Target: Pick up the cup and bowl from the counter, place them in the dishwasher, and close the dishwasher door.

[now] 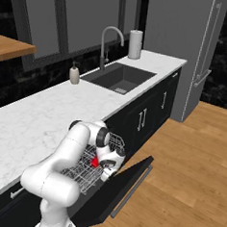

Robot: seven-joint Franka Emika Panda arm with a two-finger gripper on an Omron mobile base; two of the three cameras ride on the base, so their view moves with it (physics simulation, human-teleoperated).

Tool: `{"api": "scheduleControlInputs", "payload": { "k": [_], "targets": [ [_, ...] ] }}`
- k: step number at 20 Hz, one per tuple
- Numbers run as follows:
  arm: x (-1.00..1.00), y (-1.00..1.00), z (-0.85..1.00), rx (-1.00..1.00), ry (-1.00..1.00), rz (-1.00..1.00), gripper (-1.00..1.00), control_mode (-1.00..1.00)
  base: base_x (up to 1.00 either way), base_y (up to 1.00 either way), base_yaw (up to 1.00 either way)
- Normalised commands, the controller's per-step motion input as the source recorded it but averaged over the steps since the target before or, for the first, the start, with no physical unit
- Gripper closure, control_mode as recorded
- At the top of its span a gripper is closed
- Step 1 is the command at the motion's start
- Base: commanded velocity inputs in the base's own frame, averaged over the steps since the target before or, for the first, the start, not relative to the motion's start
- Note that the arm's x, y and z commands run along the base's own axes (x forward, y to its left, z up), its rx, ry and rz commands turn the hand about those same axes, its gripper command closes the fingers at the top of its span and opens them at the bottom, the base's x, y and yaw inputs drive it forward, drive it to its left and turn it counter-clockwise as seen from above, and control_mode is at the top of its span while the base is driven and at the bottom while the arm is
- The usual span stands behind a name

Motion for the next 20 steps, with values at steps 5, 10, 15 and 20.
{"api": "scheduleControlInputs", "payload": {
  "k": [5, 10, 15, 20],
  "targets": [
    [0.18, 1.00, 0.07, 0.00, -0.01, 0.00, -1.00, -1.00, 0.00, 0.00, 0.00],
    [0.03, 0.86, 0.11, 0.02, -0.03, 0.00, -1.00, -1.00, 0.00, 0.00, 0.00],
    [-0.10, -0.13, 0.75, 0.00, -0.10, -0.02, -1.00, -1.00, 0.00, 0.00, 0.00],
    [-0.32, -0.41, 1.00, 0.00, -0.25, 0.00, -1.00, -1.00, 0.00, 0.00, 0.00]
  ]
}}
